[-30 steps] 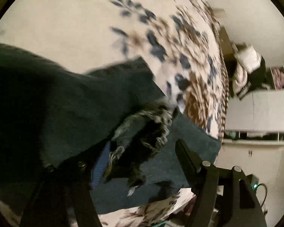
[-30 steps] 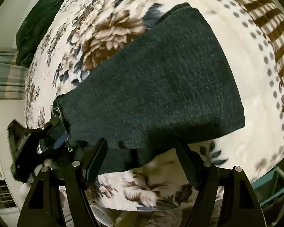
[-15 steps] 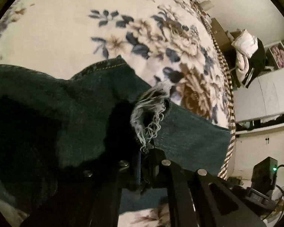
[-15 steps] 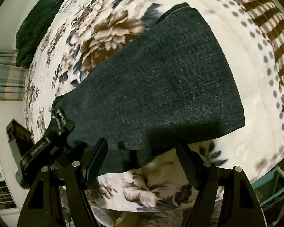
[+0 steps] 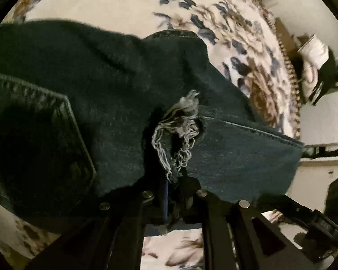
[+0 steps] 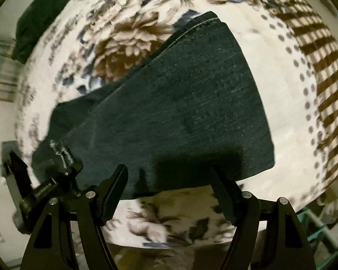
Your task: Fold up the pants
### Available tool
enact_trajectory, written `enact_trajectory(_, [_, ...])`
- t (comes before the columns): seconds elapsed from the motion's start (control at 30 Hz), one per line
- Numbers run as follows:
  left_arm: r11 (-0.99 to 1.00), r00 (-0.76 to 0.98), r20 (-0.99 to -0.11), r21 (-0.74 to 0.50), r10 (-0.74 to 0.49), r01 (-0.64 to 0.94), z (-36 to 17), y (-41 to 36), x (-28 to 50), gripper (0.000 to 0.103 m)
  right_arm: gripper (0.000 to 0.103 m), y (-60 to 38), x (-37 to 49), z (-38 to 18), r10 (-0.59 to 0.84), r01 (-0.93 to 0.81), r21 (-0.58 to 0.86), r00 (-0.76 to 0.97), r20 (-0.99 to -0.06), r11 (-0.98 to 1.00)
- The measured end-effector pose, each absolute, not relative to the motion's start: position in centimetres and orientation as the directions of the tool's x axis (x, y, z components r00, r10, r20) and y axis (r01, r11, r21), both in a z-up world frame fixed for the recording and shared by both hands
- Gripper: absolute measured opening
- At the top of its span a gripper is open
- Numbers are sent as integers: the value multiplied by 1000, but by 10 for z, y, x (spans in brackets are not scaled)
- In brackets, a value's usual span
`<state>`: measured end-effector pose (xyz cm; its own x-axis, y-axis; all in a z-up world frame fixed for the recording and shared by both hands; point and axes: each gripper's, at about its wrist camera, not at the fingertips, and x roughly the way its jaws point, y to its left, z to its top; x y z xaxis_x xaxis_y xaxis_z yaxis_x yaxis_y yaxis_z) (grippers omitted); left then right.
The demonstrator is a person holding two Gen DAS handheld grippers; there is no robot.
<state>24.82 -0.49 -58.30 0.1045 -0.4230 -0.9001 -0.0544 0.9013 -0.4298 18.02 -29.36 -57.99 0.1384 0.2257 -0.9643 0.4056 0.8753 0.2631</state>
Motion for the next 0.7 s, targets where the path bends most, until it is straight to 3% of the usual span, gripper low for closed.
enact_trajectory(0.03, [924, 90, -922, -381, -377, -30, -578, -11, 249, 13, 77, -292, 181, -579, 203, 397, 240, 132, -970, 886])
enact_trajectory(0.1, [952, 85, -948, -308, -306, -2, -571, -19, 249, 29, 77, -283, 184, -577, 107, 358, 141, 113, -988, 923])
enact_trajectory(0.13, [961, 84, -957, -276, -277, 15, -567, -23, 248, 32, 77, -279, 185, -577, 69, 346, 102, 107, -992, 933])
enact_trajectory(0.2, [980, 102, -975, -196, -199, 43, -557, -30, 244, 45, 89, -272, 186, -574, -15, 320, 18, 102, -995, 947])
enact_trajectory(0.3, [990, 143, -981, -119, -128, 71, -543, -34, 240, 65, 93, -264, 186, -565, -113, 305, -72, 120, -986, 950])
enact_trajectory(0.6, [999, 178, -983, -44, -44, 5, -517, 2, 238, 74, 98, -240, 197, -539, -121, 313, -62, 174, -977, 948])
enact_trajectory(0.7, [993, 179, -981, -85, -69, -84, -514, 30, 238, 74, 99, -222, 202, -536, -99, 300, -41, 182, -978, 953])
